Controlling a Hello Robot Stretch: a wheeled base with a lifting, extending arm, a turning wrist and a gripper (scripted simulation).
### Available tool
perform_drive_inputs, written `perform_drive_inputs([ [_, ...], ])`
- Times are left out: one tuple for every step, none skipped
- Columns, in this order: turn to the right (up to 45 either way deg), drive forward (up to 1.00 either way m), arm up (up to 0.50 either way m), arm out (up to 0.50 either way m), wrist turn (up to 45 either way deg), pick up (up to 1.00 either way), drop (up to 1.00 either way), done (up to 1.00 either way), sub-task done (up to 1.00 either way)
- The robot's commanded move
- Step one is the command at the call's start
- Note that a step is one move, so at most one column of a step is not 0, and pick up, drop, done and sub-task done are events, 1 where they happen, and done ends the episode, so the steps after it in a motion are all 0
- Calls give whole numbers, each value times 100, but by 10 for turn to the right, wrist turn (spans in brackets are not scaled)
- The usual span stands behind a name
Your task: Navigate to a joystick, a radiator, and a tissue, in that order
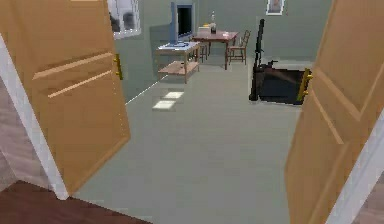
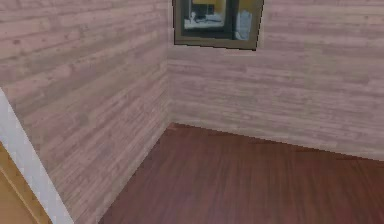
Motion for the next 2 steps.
perform_drive_inputs([
  [-60,0,0,0,0,0,0,0,0],
  [0,60,0,0,0,0,0,0,0],
])
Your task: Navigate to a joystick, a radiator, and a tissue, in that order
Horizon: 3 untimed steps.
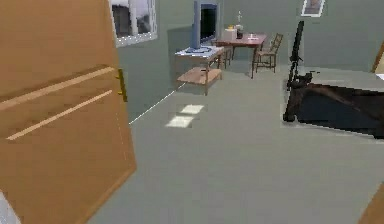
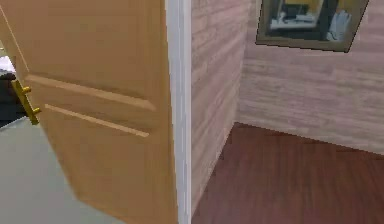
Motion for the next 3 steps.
perform_drive_inputs([
  [240,0,0,0,0,0,0,0,0],
  [0,100,0,0,0,0,0,0,0],
  [30,0,0,0,0,0,0,0,0],
])
